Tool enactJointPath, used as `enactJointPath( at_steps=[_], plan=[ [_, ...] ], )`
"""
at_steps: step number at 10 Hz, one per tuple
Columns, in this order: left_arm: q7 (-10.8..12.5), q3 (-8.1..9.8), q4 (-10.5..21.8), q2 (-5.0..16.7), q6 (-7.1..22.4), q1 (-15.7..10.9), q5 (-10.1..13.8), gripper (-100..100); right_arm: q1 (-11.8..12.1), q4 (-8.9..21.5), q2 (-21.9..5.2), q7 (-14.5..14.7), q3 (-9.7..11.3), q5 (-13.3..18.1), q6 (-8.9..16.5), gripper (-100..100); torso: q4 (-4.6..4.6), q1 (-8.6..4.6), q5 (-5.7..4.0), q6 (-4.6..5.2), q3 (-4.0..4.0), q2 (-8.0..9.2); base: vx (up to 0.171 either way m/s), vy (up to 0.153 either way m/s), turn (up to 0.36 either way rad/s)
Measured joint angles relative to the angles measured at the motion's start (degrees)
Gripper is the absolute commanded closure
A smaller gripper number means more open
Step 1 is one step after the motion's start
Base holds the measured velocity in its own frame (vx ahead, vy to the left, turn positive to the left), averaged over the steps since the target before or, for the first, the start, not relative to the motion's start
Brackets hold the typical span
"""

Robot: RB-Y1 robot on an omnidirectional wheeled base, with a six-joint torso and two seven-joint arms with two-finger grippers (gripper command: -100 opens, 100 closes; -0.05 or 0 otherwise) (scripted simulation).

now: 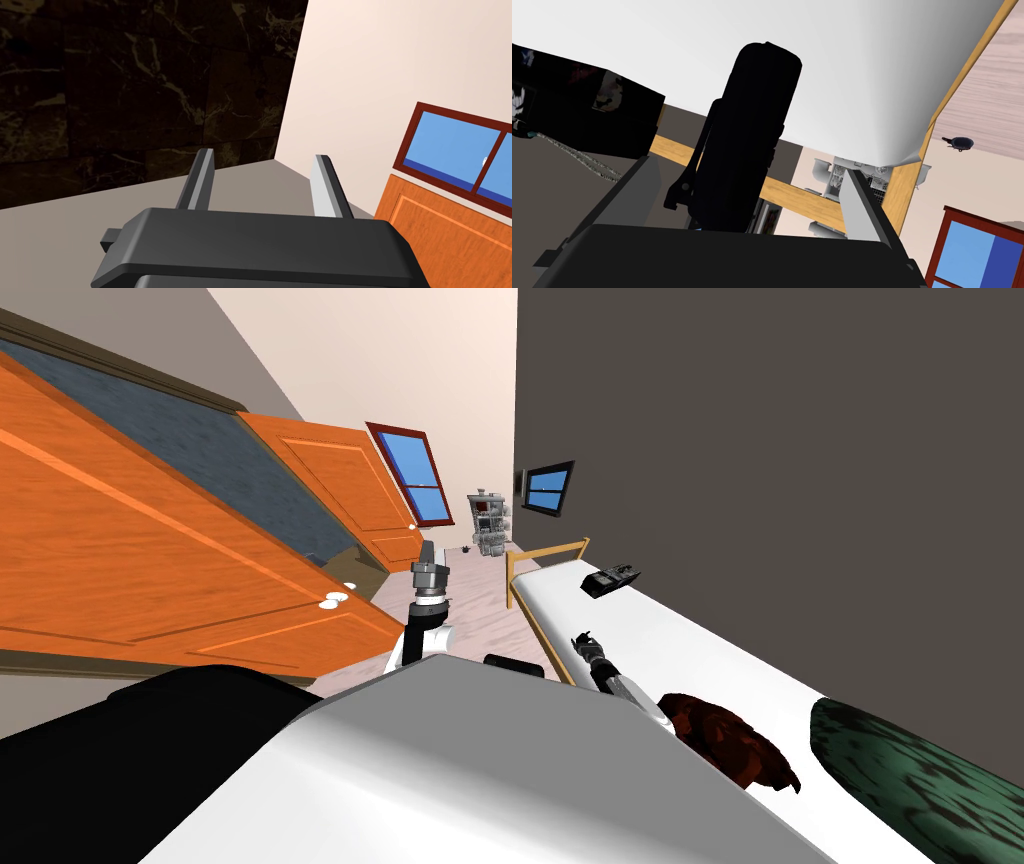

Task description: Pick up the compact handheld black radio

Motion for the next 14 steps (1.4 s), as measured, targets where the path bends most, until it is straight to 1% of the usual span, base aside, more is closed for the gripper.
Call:
enactJointPath(
  at_steps=[1,2,3,4,5,6,7,8,9,10,11,12,13,14],
  plan=[
    [0.0,0.00,0.0,0.0,0.0,0.0,0.0,0,-1.5,0.2,-0.7,-1.7,1.6,1.5,1.2,-100,0.00,-0.06,0.00,-0.01,0.00,0.01,-0.022,-0.052,-0.016],
    [0.0,0.00,0.0,0.0,0.0,0.0,0.0,0,-2.2,0.2,-0.8,-3.3,3.2,3.1,2.8,-100,0.00,-0.08,-0.02,0.00,0.00,0.01,-0.011,-0.030,0.006],
    [0.0,0.00,0.0,0.0,0.0,0.0,0.0,0,-2.5,0.4,-0.7,-4.9,3.9,3.9,3.6,-100,0.00,-0.02,0.00,0.00,-0.01,-0.01,-0.004,-0.007,0.002],
    [0.0,0.00,0.0,0.0,0.0,0.0,0.0,0,-2.5,0.2,-0.9,-6.1,4.3,3.9,4.0,-100,-0.01,0.06,0.02,0.00,-0.02,-0.03,-0.028,-0.036,-0.055],
    [0.0,0.00,0.0,0.0,0.0,0.0,0.0,0,-3.7,1.0,-0.4,-7.6,4.6,6.7,4.3,-100,0.00,-0.02,0.01,0.00,0.00,0.01,-0.028,-0.047,-0.015],
    [0.0,0.00,0.0,0.0,0.0,0.0,0.0,0,-4.6,0.8,-1.1,-9.3,6.0,7.7,5.4,-100,0.01,-0.06,0.00,0.00,0.01,0.02,-0.010,-0.029,0.010],
    [0.0,0.00,0.0,0.0,0.0,0.0,0.0,0,-4.9,0.4,-1.4,-11.0,7.6,7.8,7.0,-100,0.00,-0.01,0.00,0.00,0.00,-0.01,-0.023,-0.065,-0.049],
    [0.0,0.00,0.0,0.0,0.0,0.0,0.0,0,-6.5,-0.3,-2.7,-12.3,10.2,8.4,9.3,-100,0.00,-0.12,-0.01,0.00,0.00,0.00,-0.026,-0.061,-0.013],
    [0.0,0.00,0.0,0.0,0.0,0.0,0.0,0,-7.2,-0.4,-3.1,-13.8,12.1,9.8,11.2,-100,0.00,-0.11,-0.03,0.01,0.01,0.02,-0.014,-0.022,0.005],
    [0.0,0.00,0.0,0.0,0.0,0.0,0.0,0,-7.2,-0.4,-3.1,-15.5,13.0,10.7,12.2,-100,0.00,0.00,0.00,0.01,0.00,0.01,0.000,0.000,0.000],
    [0.0,0.00,0.0,0.0,0.0,0.0,0.0,0,-7.2,-0.3,-3.0,-16.9,13.3,11.0,12.5,-100,-0.01,0.09,0.02,0.00,-0.02,-0.03,-0.023,-0.032,-0.048],
    [0.0,0.00,0.0,0.0,0.0,0.0,0.0,0,-8.6,-0.3,-3.8,-18.6,14.7,12.5,13.7,-100,0.00,0.00,0.02,0.00,0.00,0.00,-0.026,-0.048,-0.017],
    [0.0,0.00,0.0,0.0,0.0,0.0,0.0,0,-9.4,-0.8,-4.3,-19.8,16.7,13.1,15.6,-100,0.00,-0.05,-0.01,0.00,0.01,0.02,-0.012,-0.028,0.007],
    [0.0,0.00,0.0,0.0,0.0,0.0,0.0,0,-9.6,-0.7,-4.3,-21.3,17.6,13.8,16.6,-100,0.00,0.00,0.00,0.00,0.00,0.00,-0.003,-0.011,0.001]
  ],
)
